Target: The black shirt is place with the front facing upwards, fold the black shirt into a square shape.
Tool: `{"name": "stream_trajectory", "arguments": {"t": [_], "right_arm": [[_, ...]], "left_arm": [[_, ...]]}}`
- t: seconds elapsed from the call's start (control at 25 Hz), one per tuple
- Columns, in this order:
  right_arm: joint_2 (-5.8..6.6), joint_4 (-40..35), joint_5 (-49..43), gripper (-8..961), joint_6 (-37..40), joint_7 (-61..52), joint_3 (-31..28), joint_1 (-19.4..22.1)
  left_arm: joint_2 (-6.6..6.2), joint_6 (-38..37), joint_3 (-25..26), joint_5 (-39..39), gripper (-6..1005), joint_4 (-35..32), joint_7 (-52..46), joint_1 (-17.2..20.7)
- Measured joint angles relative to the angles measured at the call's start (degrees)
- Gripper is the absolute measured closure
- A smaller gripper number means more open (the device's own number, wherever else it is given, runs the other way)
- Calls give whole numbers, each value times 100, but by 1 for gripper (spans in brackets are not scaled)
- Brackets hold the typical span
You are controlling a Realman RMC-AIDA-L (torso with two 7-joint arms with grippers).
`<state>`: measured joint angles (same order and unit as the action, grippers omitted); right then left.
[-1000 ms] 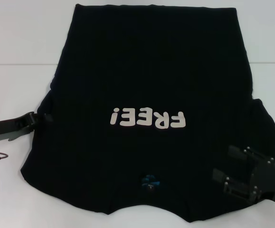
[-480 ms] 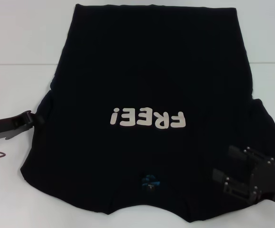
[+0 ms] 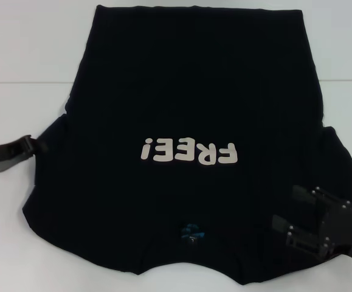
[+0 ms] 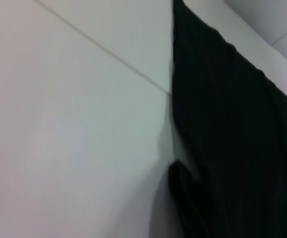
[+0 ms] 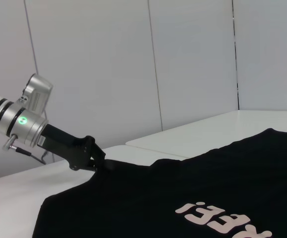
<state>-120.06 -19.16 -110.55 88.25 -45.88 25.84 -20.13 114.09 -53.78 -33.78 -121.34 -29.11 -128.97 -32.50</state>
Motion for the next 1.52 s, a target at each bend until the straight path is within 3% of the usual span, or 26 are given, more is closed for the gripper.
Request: {"name": "stream_trajectory", "arguments": {"t": [0.44, 1.52], "right_arm": [[0, 0, 16, 175, 53, 0, -34, 24], [-7, 0, 16, 183, 60, 0, -12, -33]], "left_arm": [[-244, -69, 47, -36, 971, -304, -83, -16], [-528, -1193, -47, -48, 970, -1085, -964, -169]]}}
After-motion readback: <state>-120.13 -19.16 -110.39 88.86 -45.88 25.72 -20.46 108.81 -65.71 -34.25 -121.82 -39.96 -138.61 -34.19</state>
